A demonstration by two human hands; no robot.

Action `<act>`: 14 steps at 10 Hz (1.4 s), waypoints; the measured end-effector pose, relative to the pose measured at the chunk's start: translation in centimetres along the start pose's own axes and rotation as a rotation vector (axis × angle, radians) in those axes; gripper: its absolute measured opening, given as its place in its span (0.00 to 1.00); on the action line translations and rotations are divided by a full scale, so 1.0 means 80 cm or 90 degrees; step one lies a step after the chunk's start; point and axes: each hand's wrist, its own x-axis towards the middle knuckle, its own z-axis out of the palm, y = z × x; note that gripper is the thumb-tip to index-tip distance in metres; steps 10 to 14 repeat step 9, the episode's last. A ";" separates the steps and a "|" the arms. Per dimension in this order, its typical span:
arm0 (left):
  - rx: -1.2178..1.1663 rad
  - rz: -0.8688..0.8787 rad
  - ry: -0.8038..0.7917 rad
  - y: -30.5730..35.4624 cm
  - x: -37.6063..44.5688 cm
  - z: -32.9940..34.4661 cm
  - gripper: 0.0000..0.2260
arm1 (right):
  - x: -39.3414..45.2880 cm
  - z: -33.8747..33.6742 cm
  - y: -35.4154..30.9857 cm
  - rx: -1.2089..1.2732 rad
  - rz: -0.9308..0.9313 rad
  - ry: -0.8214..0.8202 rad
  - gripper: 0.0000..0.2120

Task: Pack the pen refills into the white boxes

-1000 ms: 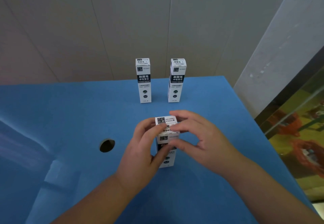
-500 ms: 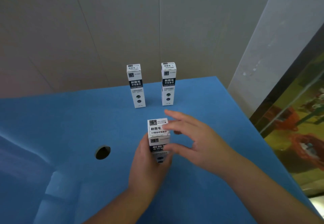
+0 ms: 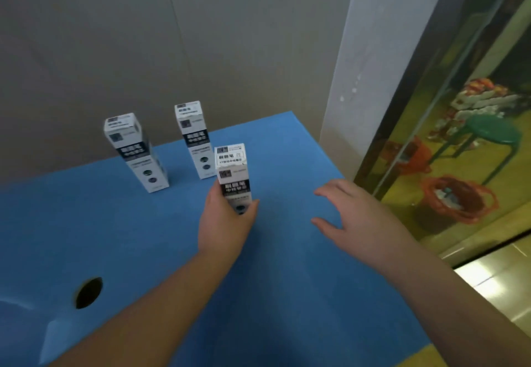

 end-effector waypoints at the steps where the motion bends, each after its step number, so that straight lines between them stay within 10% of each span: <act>1: 0.004 0.011 0.004 0.018 0.045 0.039 0.23 | -0.008 -0.006 0.022 -0.004 0.018 -0.022 0.26; 6: 0.009 0.009 0.025 0.043 0.159 0.131 0.27 | -0.027 -0.028 0.092 0.010 0.082 -0.062 0.26; 9: 0.021 -0.080 0.006 0.016 0.125 0.113 0.51 | -0.011 -0.022 0.075 0.007 0.050 -0.078 0.25; 14: 0.021 -0.080 0.006 0.016 0.125 0.113 0.51 | -0.011 -0.022 0.075 0.007 0.050 -0.078 0.25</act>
